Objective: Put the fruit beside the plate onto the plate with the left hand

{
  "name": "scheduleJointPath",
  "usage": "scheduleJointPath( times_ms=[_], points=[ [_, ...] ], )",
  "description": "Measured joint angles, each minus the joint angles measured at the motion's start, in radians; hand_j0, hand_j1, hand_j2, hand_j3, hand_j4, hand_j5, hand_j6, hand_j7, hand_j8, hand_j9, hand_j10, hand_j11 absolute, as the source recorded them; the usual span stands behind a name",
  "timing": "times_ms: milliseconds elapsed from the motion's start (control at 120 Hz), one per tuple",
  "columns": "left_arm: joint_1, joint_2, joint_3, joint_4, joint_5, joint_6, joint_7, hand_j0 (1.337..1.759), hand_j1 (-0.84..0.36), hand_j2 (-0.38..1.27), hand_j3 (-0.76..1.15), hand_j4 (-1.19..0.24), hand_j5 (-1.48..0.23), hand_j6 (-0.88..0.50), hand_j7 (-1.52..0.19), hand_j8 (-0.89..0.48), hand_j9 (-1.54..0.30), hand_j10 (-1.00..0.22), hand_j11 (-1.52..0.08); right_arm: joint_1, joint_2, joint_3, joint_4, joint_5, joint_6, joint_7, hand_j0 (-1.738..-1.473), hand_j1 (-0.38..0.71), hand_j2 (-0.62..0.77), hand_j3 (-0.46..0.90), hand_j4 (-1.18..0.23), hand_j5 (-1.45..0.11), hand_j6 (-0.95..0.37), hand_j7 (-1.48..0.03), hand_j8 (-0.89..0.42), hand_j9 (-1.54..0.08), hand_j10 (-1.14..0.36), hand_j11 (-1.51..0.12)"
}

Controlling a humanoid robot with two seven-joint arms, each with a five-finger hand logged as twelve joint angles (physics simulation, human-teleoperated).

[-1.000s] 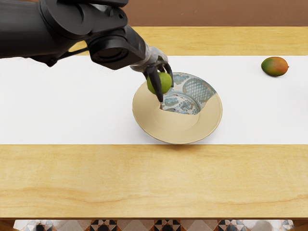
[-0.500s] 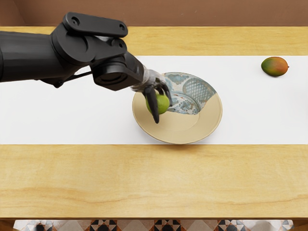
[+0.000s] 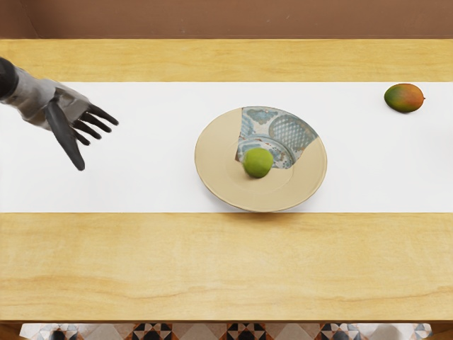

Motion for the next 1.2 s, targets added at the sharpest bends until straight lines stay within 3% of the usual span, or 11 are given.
scheduleJointPath(
  times_ms=[83,117,1200],
  points=[
    [0.004,0.259,0.016,-0.006,-0.003,-0.024,0.006,1.657,0.32,0.01,0.00,-0.03,-0.05,-0.02,-0.05,-0.02,-0.05,-0.03,-0.05,0.000,0.000,0.000,0.000,0.000,0.000,0.000,-1.658,-0.33,0.00,0.00,-0.02,-0.02,-0.02,-0.02,-0.02,-0.02,-0.02,-0.02],
    [0.005,0.295,0.019,-0.007,-0.002,-0.030,0.008,1.658,0.32,0.01,0.00,-0.03,-0.04,-0.02,-0.04,-0.02,-0.05,-0.03,-0.05,0.000,0.000,0.000,0.000,0.000,0.000,0.000,-1.658,-0.33,0.00,0.00,-0.02,-0.02,-0.02,-0.02,-0.02,-0.02,-0.01,-0.02],
    [0.004,0.299,0.029,-0.010,-0.005,-0.043,0.012,1.658,0.34,0.00,0.00,-0.01,-0.01,-0.01,-0.01,-0.01,-0.01,-0.01,-0.01,0.000,0.000,0.000,0.000,0.000,0.000,0.000,-1.658,-0.33,0.00,0.00,-0.02,-0.02,-0.02,-0.02,-0.02,-0.02,-0.02,-0.02]
  ],
)
